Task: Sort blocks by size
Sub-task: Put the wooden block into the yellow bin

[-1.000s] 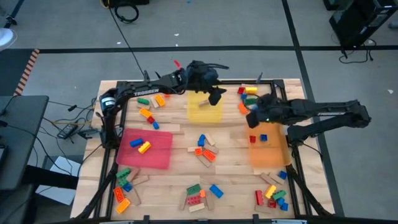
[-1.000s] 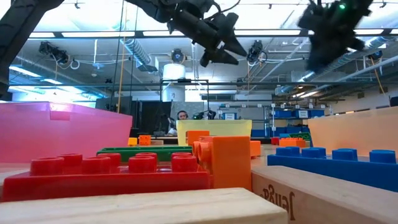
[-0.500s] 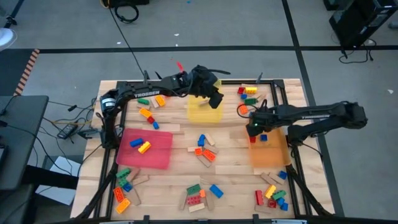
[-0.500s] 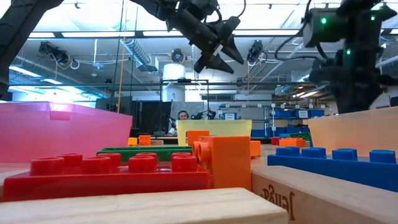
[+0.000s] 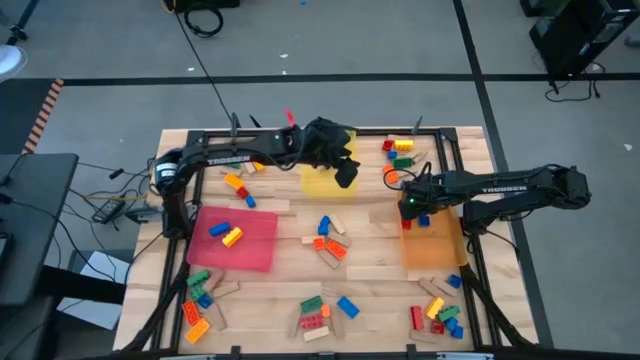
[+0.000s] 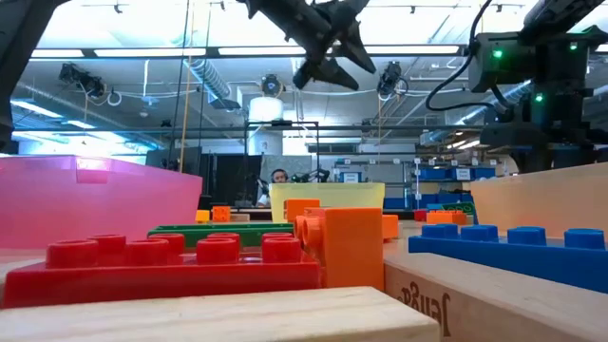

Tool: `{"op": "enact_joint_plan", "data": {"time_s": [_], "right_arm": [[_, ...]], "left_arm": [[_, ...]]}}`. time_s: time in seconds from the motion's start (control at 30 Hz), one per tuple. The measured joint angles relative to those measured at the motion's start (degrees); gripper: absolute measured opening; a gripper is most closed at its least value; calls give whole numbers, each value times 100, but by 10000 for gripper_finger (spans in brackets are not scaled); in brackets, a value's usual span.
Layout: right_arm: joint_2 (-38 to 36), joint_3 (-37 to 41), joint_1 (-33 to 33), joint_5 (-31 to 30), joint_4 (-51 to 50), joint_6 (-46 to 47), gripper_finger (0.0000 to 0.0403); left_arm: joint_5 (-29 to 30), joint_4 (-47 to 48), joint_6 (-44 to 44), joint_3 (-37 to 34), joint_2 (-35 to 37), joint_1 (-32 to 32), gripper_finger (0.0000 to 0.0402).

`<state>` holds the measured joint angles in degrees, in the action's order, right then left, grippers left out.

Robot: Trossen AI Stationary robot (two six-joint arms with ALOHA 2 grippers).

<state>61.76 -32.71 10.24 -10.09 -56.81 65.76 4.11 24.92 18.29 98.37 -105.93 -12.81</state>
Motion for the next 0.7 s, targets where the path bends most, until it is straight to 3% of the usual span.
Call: {"op": "enact_joint_plan", "data": {"time_s": [0.2,0.37,0.53,0.7], "right_arm": [[-165,-188,-32,76,-107,-280,264],[-459,-528,-178,76,-141,-343,265],[-697,-815,-412,76,-209,-585,252],[-798,-965,-686,76,-205,-702,239]], "left_arm": [[844,822,359,-75,394,420,209],[1425,1061,1161,-805,925,802,203],[1982,1184,2570,-1984,1743,1392,202],[2477,2088,4341,-2652,2310,2439,202]]}}
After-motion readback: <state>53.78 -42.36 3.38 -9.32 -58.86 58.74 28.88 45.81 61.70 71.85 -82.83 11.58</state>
